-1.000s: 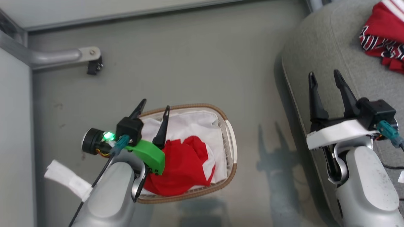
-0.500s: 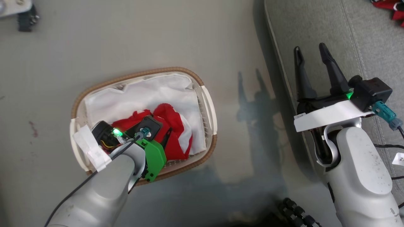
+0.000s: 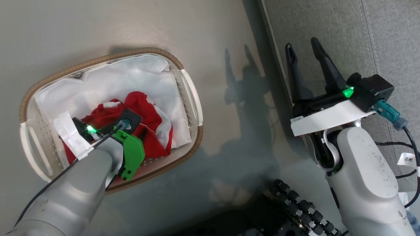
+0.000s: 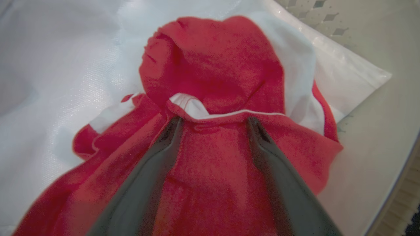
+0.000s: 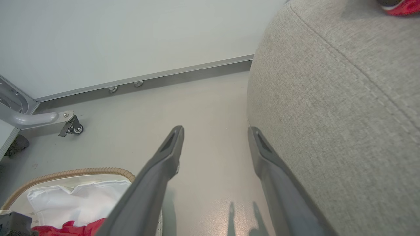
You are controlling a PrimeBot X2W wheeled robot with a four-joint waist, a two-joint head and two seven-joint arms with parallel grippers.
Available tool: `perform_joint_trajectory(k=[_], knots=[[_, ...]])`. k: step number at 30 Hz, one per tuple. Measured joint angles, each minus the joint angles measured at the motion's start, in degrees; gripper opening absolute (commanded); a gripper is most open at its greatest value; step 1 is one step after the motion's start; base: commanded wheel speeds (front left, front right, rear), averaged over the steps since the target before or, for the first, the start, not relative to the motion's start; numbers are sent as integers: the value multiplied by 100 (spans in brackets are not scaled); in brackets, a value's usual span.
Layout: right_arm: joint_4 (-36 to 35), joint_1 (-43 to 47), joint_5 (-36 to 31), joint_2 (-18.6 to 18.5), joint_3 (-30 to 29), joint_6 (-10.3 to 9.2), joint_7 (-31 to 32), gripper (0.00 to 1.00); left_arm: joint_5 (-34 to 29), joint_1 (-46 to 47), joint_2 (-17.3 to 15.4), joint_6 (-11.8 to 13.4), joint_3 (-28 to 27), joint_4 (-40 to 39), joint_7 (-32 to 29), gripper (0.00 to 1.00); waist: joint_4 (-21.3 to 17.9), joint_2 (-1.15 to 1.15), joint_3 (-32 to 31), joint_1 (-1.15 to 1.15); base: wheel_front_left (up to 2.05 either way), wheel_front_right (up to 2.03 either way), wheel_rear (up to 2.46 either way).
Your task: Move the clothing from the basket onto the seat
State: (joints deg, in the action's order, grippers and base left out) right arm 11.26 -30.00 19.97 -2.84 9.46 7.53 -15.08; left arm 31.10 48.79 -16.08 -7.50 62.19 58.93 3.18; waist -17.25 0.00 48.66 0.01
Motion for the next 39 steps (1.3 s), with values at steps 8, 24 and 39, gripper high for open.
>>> perform_joint_trajectory(k=[8,24,39], knots=[[-73,-98,8,0,121,0,0,100,400,46,-157,0,307,243,-339,72,-206,0,303,0,0,0,0],[69,-71,-328,5,21,0,0,100,773,-34,99,0,622,281,552,0,-92,0,-30,-1,0,0,0],[491,678,-937,10,-380,0,0,100,755,-481,54,52,120,-630,1185,0,389,0,-1402,-1,0,0,0]])
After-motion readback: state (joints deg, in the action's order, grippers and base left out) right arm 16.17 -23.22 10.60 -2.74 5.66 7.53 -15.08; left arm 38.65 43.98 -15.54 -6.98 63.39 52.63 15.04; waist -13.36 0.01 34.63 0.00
